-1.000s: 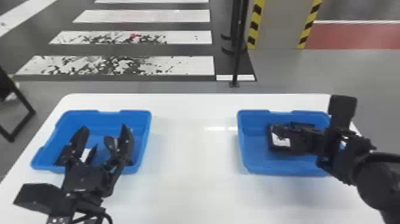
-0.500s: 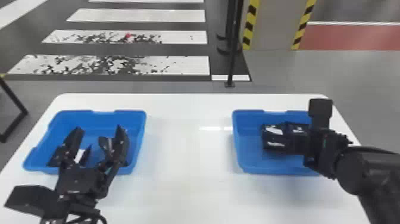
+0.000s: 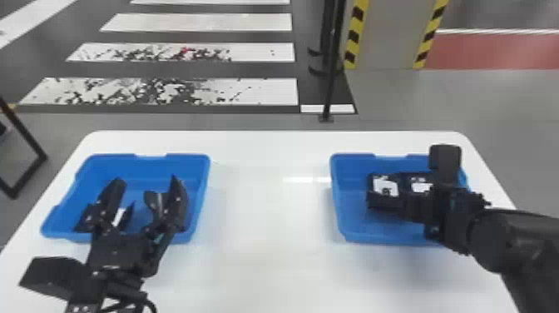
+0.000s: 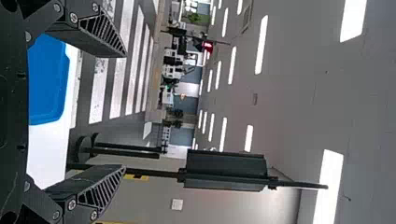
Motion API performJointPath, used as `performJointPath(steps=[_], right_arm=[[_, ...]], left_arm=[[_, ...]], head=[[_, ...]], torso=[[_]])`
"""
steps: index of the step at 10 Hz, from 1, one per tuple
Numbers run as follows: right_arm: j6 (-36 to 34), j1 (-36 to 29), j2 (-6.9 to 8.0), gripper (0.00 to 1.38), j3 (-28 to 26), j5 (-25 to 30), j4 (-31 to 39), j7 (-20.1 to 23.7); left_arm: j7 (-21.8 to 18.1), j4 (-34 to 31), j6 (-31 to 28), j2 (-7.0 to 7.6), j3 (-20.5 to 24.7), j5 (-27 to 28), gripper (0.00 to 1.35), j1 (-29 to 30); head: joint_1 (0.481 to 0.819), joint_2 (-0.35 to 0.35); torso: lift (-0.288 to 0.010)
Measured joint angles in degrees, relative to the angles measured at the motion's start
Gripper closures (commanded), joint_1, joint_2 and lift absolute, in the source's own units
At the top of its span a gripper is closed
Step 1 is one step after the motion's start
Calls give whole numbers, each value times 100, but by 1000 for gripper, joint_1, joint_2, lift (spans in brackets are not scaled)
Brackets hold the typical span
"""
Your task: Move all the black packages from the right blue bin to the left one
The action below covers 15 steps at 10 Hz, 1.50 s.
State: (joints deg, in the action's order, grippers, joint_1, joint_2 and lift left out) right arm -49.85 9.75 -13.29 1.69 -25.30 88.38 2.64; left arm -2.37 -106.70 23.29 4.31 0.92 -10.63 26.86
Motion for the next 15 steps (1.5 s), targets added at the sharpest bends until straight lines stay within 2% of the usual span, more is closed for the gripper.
performJointPath(steps=[1,4,7,10,12,13,14,15], right_arm=[[-126,0,2,602,4,-51,-23,-1],[-243,37,3,1079,14,-171,-104,-24],[-241,-59,1,1111,9,-423,-18,-27],[94,-532,11,1119,-232,-508,559,26],[362,-860,19,1119,-440,-581,1100,229],[577,-967,18,1119,-516,-728,1294,591],[871,-979,7,1119,-552,-875,1355,1152],[1307,-793,-53,1119,-399,-1168,1112,1823]], left_arm=[[0,0,0,0,6,0,202,3],[0,2,4,0,21,3,202,12],[0,4,75,-3,48,5,202,29],[0,4,194,-26,87,-2,202,42],[0,4,267,-37,100,-12,196,53],[0,4,308,-42,98,-29,196,47],[0,4,341,-44,74,-86,196,37],[0,4,357,-44,11,-224,202,21]], head=[[695,22],[695,29],[695,41],[695,45],[695,41],[695,49],[695,67],[695,94]], torso=[[-140],[-140],[-140],[-140],[-140],[-140],[-140],[-140]])
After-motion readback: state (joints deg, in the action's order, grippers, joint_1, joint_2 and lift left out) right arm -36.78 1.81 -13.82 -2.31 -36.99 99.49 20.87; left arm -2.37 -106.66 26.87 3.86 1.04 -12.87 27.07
